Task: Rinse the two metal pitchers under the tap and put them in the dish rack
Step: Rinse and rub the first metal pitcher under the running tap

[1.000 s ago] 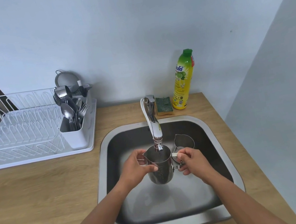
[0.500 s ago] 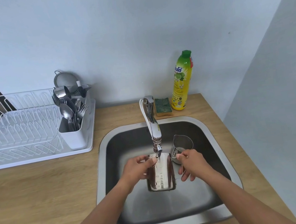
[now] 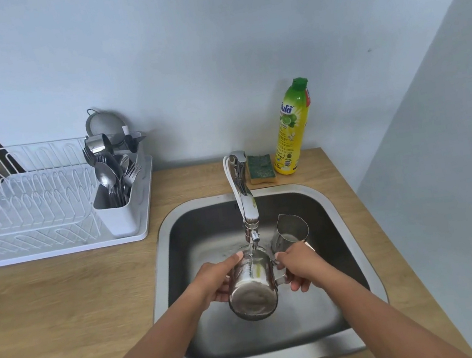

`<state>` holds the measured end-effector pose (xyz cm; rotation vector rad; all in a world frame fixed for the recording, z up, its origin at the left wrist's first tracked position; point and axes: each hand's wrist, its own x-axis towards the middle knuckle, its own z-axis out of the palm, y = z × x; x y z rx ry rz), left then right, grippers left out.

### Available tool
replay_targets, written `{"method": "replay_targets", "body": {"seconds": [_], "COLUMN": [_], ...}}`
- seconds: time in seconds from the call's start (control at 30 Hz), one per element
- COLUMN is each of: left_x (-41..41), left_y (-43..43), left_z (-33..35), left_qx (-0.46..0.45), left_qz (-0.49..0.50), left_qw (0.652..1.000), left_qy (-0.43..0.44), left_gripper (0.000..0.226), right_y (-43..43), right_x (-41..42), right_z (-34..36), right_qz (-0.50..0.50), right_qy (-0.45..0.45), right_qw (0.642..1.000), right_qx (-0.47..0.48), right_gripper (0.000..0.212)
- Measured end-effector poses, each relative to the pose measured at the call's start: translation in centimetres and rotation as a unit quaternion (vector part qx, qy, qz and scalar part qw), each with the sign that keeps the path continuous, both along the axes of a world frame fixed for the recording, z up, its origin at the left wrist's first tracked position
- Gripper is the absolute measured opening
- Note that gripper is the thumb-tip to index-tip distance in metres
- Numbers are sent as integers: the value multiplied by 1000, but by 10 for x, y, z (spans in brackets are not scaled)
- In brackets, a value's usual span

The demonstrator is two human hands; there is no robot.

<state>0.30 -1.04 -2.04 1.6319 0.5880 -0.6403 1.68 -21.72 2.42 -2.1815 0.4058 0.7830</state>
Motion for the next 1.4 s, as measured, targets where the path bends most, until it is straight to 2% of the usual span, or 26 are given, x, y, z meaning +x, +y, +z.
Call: {"method": "replay_targets", "body": {"seconds": [0.2,0.4,0.47,0.57,0.73,0.87,1.07,1.2,1.4], "left_x": [2,-2,-4,-5,-5,-3,0,5,8], "left_y": [4,8,9,6,-5,-15,-24,-25,-21], "left_z": [1,5,2,-2,-7,-4,7,11,28], "left_qx": [6,-74,-110,-131,-161,-147,-93,-54,94], "left_qz": [-12,-39,-49,-68,-79,-61,-41,-9,-9], "left_qw": [1000,996,992,988,983,986,986,978,947], "left_qy": [8,-18,-27,-32,-27,-56,-135,-203,-309], "left_gripper": [66,40,38,45,78,61,64,75,76], "right_y": [5,1,-2,-7,-10,-9,-8,-8,-2], "right_x": [2,-6,-9,-11,-14,-15,-15,-13,-3], "right_z": [0,2,3,8,25,30,30,24,6], "right_qz": [-3,-19,-19,-5,36,42,49,33,-8], "right_qy": [15,14,8,-27,-92,-148,-213,-254,-259], "right_qw": [1000,999,998,999,994,986,974,966,966], "right_qx": [0,47,52,18,-51,-69,-51,-28,9], "right_gripper": [30,32,32,32,28,23,18,12,16]}}
